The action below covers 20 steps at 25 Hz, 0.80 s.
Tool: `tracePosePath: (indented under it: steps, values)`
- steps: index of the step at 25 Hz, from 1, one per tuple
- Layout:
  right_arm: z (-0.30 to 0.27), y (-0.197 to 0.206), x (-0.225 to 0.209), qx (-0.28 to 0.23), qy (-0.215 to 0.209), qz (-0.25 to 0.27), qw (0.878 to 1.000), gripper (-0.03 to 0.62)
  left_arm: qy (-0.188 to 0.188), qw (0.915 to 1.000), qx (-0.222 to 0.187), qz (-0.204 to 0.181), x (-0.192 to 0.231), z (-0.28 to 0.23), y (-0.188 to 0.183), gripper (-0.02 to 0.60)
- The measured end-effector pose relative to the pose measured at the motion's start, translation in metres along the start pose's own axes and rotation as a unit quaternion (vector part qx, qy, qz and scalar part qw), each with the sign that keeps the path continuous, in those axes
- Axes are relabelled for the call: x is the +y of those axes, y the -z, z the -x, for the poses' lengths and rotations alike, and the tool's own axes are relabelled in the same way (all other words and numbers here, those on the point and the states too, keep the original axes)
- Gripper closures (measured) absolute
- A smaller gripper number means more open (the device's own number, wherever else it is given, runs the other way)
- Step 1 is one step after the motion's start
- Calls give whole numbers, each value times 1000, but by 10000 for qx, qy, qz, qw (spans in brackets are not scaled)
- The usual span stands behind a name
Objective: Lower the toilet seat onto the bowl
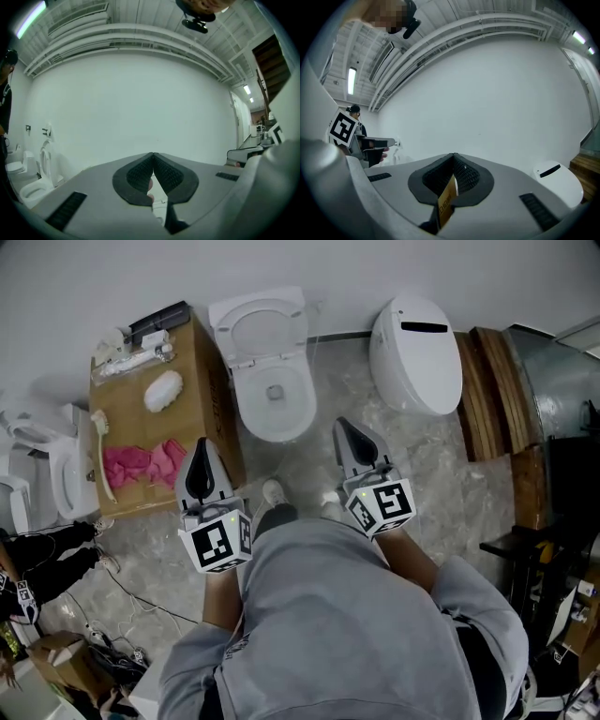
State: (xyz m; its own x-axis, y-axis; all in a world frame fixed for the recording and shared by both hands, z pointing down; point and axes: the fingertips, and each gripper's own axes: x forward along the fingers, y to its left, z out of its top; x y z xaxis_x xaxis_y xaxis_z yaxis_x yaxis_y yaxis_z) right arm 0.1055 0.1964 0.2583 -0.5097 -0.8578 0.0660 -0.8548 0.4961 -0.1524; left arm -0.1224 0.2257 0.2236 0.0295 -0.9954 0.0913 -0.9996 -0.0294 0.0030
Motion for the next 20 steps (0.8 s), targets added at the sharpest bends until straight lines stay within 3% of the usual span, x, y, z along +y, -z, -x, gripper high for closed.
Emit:
tracePosePath:
  steps: [10,20]
  values:
    - [-82,-11,38,-75,32,160,9998,595,66,9999,-92,98,74,-52,-7,581]
    - [-122,-12,34,22,-2,225,9997,595,13,9998,-51,208,94,-89,-5,581]
